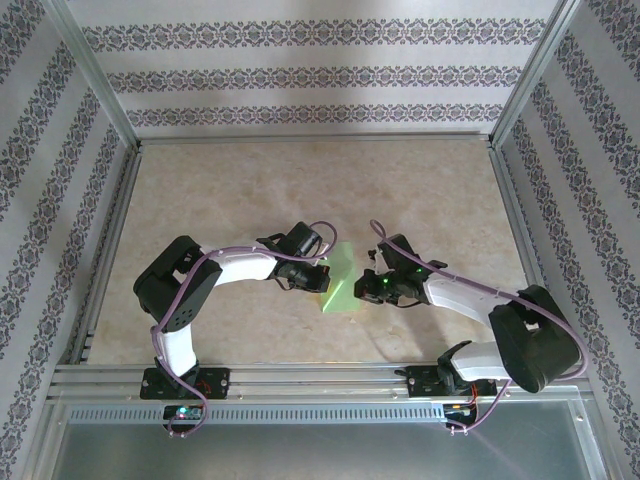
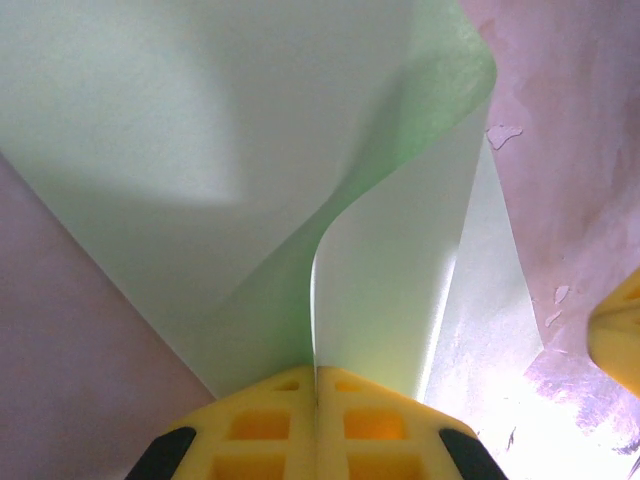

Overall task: Fold a paper plane with a square sheet of paper (fold left side to right side)
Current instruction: Fold the triangle a second time at the center of the table.

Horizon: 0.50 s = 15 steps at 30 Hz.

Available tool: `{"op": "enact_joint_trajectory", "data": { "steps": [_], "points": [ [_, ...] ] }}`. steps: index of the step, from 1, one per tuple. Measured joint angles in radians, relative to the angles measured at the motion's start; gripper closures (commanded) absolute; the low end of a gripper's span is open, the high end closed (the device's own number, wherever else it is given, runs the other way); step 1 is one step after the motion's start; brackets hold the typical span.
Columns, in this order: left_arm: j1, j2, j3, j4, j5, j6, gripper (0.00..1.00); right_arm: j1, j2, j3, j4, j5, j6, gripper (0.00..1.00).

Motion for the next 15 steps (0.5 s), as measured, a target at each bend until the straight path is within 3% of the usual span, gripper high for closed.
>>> {"op": "enact_joint_trajectory", "data": {
  "steps": [7, 15],
  "points": [
    [0.0, 0.0, 0.002, -0.003, -0.001, 0.0, 1.0, 0.009, 0.068, 0.001, 0.189, -0.021, 0.097, 1.0],
    [0.0, 0.001, 0.003, -0.006, -0.002, 0.0, 1.0, 0.061, 0.207, 0.049, 0.29, -0.034, 0.14, 1.0]
  ]
}}
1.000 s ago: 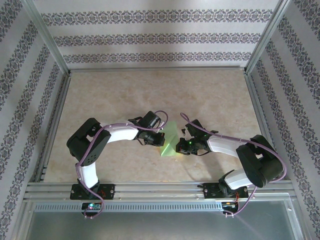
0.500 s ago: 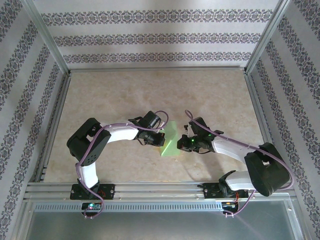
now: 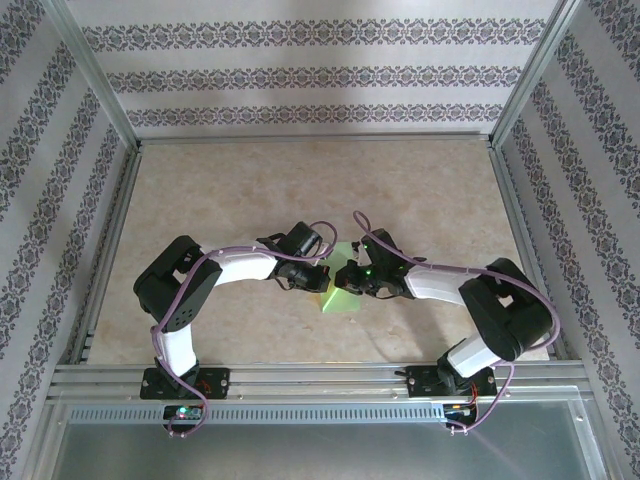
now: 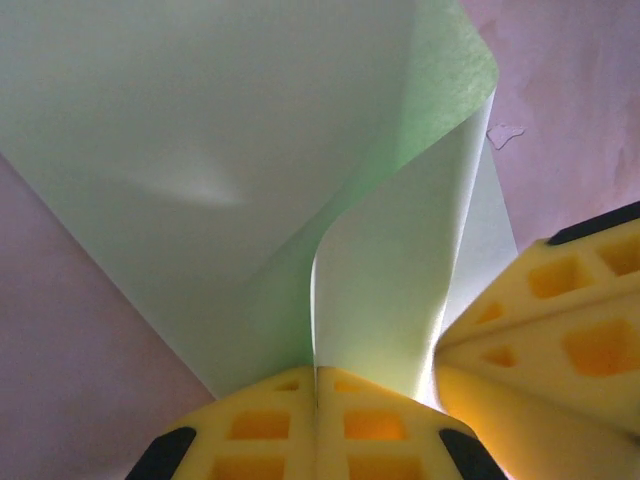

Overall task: Fold a paper plane with a square sheet of paper (fold left side to right side)
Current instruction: Fold the triangle a second time at the center of the table.

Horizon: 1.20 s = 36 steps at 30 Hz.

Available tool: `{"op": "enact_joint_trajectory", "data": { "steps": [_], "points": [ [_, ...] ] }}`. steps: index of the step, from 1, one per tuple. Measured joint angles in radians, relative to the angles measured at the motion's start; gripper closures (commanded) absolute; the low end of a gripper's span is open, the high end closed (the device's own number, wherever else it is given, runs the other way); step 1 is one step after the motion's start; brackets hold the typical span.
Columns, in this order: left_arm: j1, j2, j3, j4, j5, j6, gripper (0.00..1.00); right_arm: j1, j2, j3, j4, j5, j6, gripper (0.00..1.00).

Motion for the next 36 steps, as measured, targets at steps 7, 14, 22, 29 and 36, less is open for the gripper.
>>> {"op": "enact_joint_trajectory", "data": {
  "steps": [7, 14, 22, 29, 36],
  "points": [
    [0.0, 0.0, 0.0, 0.0, 0.0, 0.0, 1.0, 0.005, 0.034, 0.0, 0.032, 0.001, 0.01, 1.0],
    [0.0, 0.0, 0.0, -0.001, -0.003, 0.001, 1.0, 0.005, 0.056, 0.0, 0.031, 0.013, 0.009, 1.0],
    [0.0, 0.0, 0.001, -0.002, -0.003, 0.004, 1.0, 0.005, 0.06, 0.0, 0.018, 0.026, 0.006, 1.0],
    [0.0, 0.001, 0.002, -0.005, -0.003, 0.004, 0.94, 0.005, 0.06, -0.01, 0.02, 0.036, 0.006, 1.0],
    [0.0, -0.005, 0.005, -0.014, -0.011, 0.003, 0.81, 0.005, 0.06, -0.023, 0.042, 0.036, 0.006, 1.0]
  ]
}}
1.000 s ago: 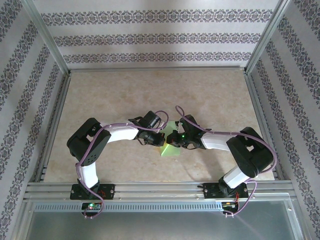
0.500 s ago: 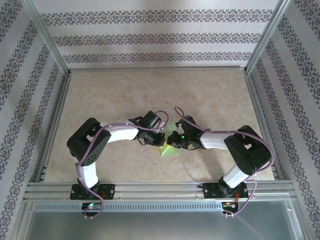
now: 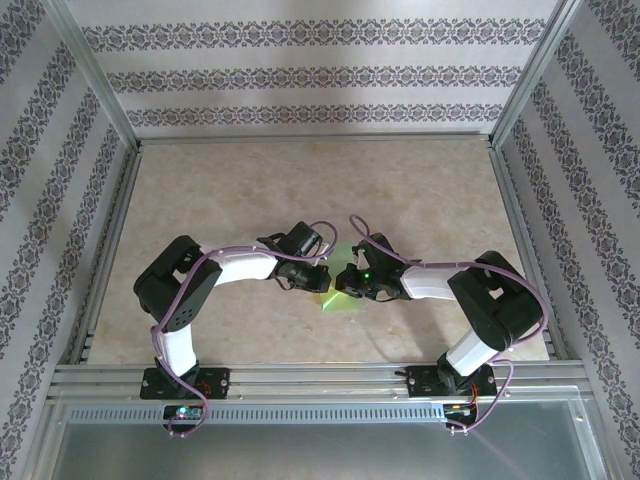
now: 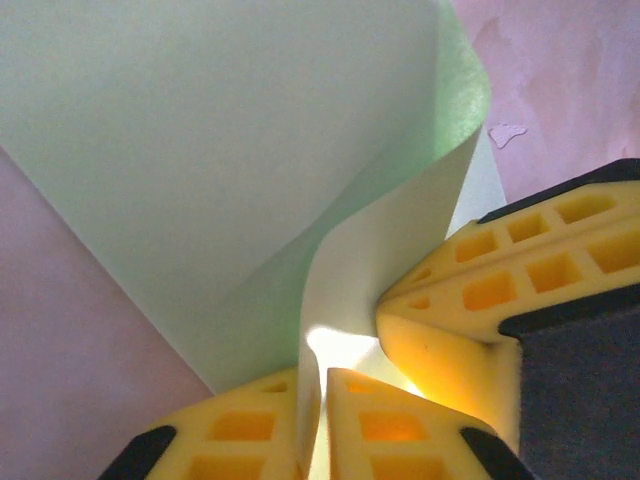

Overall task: Fold a paper plane with a square sheet of paper (fold left side to right side)
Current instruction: Fold the triangle a second time at the center of the table.

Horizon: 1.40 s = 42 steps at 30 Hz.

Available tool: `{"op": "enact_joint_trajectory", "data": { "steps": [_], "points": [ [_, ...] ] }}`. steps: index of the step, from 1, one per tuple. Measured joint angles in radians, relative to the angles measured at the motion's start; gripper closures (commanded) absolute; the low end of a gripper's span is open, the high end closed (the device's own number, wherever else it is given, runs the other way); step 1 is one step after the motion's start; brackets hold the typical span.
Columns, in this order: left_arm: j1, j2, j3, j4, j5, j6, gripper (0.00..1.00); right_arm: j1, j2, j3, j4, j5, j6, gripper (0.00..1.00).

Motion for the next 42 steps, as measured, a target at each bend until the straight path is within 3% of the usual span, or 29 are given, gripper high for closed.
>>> {"op": "enact_joint_trajectory", "data": {
  "steps": [4, 8, 17, 27, 42],
  "points": [
    [0.012, -0.042, 0.0, -0.031, -0.02, 0.0, 0.72, 0.0, 0.0, 0.0, 0.001, 0.0, 0.0, 1.0],
    [0.041, -0.13, 0.0, -0.061, -0.034, 0.0, 0.71, 0.0, 0.0, 0.0, 0.001, 0.0, -0.001, 1.0],
    [0.056, -0.278, -0.052, -0.081, 0.028, -0.054, 0.8, 0.0, 0.0, 0.0, 0.001, 0.0, -0.017, 1.0],
    [-0.025, -0.208, -0.143, 0.054, 0.175, -0.207, 0.84, 0.0, -0.001, 0.0, 0.001, 0.0, -0.019, 1.0],
    [-0.062, -0.101, -0.134, 0.081, 0.176, -0.221, 0.84, 0.0, -0.001, 0.0, 0.001, 0.0, -0.024, 1.0]
  ]
}}
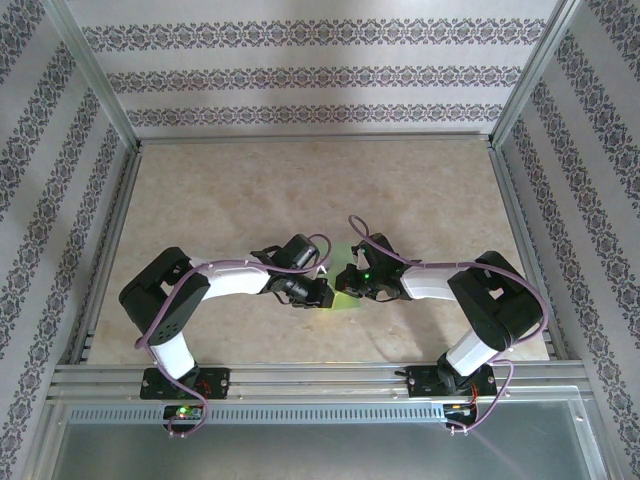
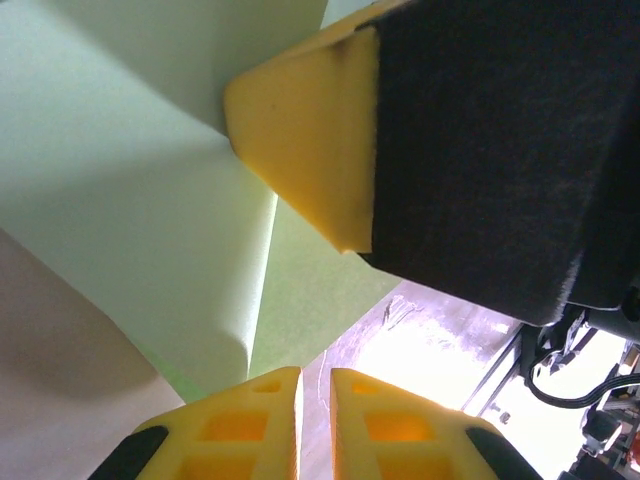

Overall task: Fold a paper plane with a square sheet of paper (fold left side to right side)
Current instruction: Fold the triangle a second time at the center of the table.

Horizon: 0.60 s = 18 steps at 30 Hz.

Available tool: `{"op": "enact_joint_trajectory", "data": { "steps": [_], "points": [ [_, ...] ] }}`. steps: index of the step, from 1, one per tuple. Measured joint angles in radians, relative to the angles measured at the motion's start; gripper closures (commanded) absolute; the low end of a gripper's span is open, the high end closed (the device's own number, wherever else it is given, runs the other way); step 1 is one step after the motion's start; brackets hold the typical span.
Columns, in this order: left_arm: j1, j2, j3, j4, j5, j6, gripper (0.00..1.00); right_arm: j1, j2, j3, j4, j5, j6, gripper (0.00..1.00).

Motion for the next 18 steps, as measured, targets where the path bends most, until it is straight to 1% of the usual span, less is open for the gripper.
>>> {"op": "enact_joint_trajectory", "data": {
  "steps": [18],
  "points": [
    [0.0, 0.022, 0.0, 0.0, -0.056, 0.004, 0.84, 0.0, 0.0, 0.0, 0.0, 0.0, -0.003, 1.0]
  ]
}}
